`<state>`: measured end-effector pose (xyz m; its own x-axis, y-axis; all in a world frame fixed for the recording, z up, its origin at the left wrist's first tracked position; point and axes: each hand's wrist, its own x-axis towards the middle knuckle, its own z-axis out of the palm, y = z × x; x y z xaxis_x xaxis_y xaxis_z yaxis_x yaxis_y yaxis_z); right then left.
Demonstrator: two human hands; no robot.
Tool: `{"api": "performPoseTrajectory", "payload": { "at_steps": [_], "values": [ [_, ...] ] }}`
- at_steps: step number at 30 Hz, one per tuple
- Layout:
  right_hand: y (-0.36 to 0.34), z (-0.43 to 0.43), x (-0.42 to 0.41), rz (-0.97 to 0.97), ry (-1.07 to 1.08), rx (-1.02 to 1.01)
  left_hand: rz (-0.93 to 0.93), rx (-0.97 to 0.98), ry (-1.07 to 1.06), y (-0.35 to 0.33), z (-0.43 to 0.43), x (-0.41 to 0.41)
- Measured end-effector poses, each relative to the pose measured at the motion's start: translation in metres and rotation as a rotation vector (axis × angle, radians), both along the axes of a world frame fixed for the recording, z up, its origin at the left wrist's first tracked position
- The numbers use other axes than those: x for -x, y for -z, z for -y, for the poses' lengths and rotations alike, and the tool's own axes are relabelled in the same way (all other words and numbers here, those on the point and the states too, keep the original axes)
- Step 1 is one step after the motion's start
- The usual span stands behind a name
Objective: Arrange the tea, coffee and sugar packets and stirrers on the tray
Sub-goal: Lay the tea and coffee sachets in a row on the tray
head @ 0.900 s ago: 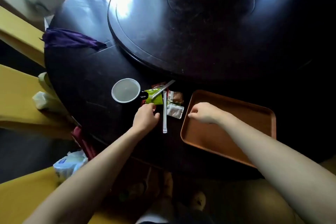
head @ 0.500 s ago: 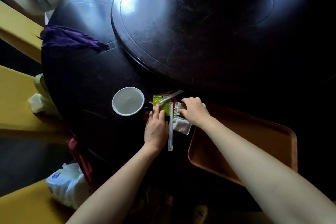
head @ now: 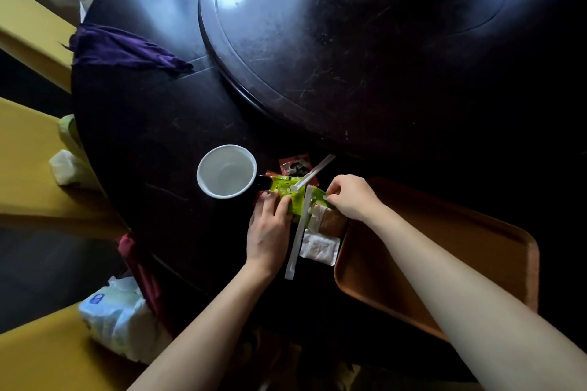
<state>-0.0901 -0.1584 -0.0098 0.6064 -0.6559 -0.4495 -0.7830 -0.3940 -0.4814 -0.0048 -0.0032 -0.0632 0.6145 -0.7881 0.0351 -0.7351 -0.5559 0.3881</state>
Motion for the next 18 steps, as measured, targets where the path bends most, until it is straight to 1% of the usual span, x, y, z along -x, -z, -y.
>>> {"api": "performPoseTrajectory", "payload": {
  "at_steps": [3, 6, 9, 11, 13, 15, 16, 18],
  "values": [
    [-0.013, 0.004, 0.005, 0.081, 0.104, -0.063, 0.014, 0.012, 0.005, 0.003, -0.005, -0.003],
    [-0.029, 0.006, 0.012, 0.165, 0.206, 0.014, 0.048, 0.062, 0.024, 0.003, -0.012, -0.005],
    [-0.047, 0.002, 0.019, 0.337, 0.290, 0.135, 0.082, 0.193, 0.032, -0.003, -0.018, -0.007],
    [-0.056, -0.004, 0.020, 0.465, 0.308, 0.108, 0.022, 0.325, -0.024, -0.016, -0.018, -0.004],
    [-0.060, -0.012, 0.017, 0.570, 0.312, -0.082, -0.124, 0.438, -0.184, -0.036, -0.019, 0.000],
    [-0.059, -0.022, 0.010, 0.619, 0.304, -0.277, -0.348, 0.506, -0.375, -0.056, -0.019, 0.005],
    [-0.056, -0.028, 0.006, 0.610, 0.289, -0.316, -0.540, 0.543, -0.455, -0.062, -0.018, 0.007],
    [-0.046, -0.040, -0.001, 0.563, 0.265, -0.294, -1.049, 0.668, -0.576, -0.070, -0.017, 0.012]
  ]
}}
